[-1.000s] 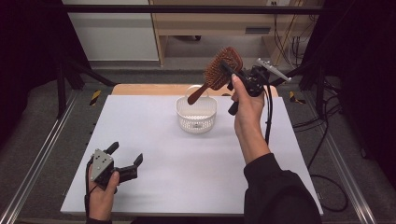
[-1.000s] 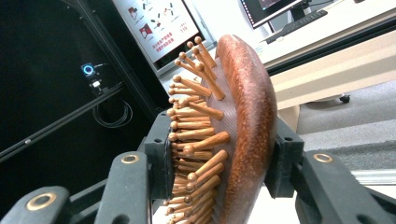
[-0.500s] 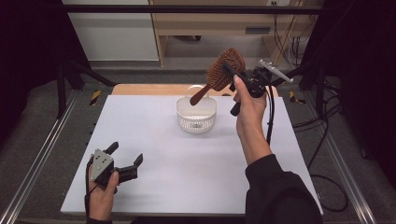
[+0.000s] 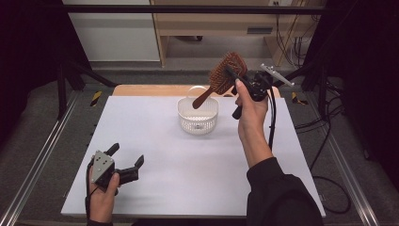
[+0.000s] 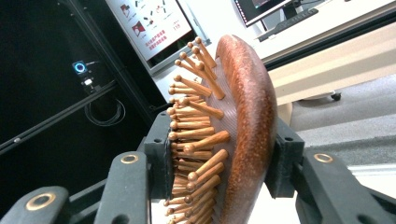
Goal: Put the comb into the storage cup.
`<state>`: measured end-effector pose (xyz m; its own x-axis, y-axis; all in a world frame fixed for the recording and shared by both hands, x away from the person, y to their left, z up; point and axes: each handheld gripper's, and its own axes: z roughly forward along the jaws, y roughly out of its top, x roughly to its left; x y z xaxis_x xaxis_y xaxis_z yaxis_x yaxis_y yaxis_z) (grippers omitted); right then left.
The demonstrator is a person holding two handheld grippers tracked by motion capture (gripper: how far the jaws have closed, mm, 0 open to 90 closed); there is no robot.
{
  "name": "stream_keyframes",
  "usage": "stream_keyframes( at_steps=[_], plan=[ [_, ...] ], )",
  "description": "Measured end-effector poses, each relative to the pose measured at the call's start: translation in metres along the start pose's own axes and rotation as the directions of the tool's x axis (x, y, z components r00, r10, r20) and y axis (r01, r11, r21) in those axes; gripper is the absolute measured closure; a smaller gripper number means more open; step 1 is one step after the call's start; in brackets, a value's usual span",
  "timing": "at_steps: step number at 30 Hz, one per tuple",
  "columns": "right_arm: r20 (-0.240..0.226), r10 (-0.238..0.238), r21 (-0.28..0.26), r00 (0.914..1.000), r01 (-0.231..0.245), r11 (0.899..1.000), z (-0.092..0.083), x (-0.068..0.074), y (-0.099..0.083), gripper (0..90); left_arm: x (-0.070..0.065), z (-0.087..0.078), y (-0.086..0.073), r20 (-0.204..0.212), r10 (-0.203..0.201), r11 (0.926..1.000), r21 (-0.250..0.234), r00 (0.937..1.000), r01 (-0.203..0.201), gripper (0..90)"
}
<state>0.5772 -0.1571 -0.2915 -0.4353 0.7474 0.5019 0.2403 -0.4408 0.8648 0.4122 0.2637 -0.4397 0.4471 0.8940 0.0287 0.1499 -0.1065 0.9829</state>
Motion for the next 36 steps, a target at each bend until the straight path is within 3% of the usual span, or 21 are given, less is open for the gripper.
stream_keyframes(
  at_steps=[16, 36],
  plan=[
    [0.010, -0.015, -0.002, 0.9998, 0.015, 1.000, 0.001, -0.005, -0.008, 53.1, 0.000, 0.000, 0.000, 0.002, 0.005, 1.0000, -0.004, 1.0000, -0.005, 1.4],
    [0.032, 0.010, 0.014, 0.9994, -0.011, 1.000, 0.008, -0.017, -0.030, 52.8, -0.001, 0.000, 0.000, 0.007, 0.006, 1.0000, -0.001, 1.0000, -0.006, 1.4]
  ],
)
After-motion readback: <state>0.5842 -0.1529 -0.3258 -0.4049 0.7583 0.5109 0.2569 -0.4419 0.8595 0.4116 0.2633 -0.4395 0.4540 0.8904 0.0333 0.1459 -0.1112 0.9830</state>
